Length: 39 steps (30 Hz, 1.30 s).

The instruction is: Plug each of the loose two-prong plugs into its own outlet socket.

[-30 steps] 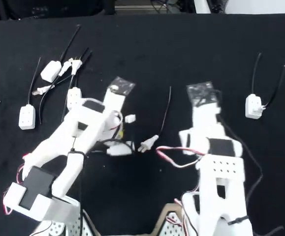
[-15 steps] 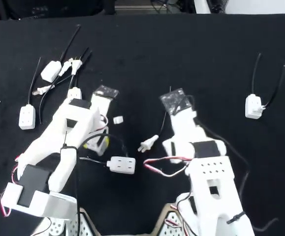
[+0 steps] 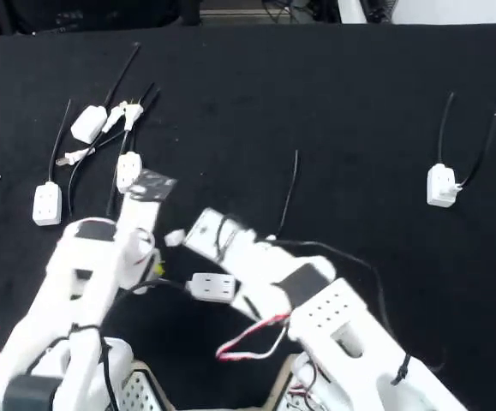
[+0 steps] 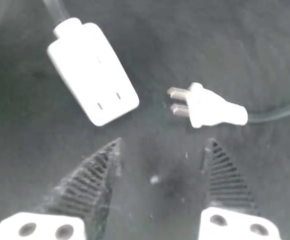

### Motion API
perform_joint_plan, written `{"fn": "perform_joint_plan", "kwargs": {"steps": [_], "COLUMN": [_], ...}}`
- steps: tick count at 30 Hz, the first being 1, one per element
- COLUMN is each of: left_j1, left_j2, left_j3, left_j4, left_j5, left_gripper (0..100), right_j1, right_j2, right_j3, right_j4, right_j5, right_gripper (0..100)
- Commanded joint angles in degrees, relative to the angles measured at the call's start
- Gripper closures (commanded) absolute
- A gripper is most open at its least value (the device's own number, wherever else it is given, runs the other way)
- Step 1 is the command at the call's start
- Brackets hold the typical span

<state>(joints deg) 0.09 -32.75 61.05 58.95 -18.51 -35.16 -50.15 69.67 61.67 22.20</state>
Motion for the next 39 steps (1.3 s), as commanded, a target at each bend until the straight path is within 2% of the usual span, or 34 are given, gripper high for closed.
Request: {"fn": "perform_joint_plan", "kwargs": {"steps": [1,5,10,15,18,29,34,39], "left_j1": [-13.76,-21.14,-23.16,-31.69,-34.51,-34.95,-34.95,-34.95], "left_j2": [-8.35,-12.92,-16.97,-18.64,-18.46,-18.02,-18.02,-18.02], "left_j3": [0.31,2.95,8.92,9.54,9.89,9.89,9.63,9.8], "left_j4": [3.69,4.92,-0.53,-1.05,-4.4,-6.42,-6.33,-6.24], "left_j5": [-0.97,-2.02,3.87,9.85,12.75,13.71,13.71,13.71], "left_gripper": [83,83,83,83,83,83,83,83], "right_j1": [-6.86,-8.0,-9.32,-9.32,-9.49,-9.41,-9.14,-9.49], "right_j2": [-1.1,-1.1,-1.01,-0.04,4.09,31.96,35.21,30.46], "right_j3": [2.33,4.09,4.18,4.09,2.86,-14.37,-24.04,-30.73], "right_j4": [-7.38,-10.46,-13.01,-15.12,-16.44,-16.18,-4.57,5.45], "right_j5": [-2.81,-2.81,-2.73,-2.99,-2.99,-2.55,-2.55,-2.55], "right_gripper": [75.9,75.9,75.9,75.9,75.9,75.9,75.9,75.7]}}
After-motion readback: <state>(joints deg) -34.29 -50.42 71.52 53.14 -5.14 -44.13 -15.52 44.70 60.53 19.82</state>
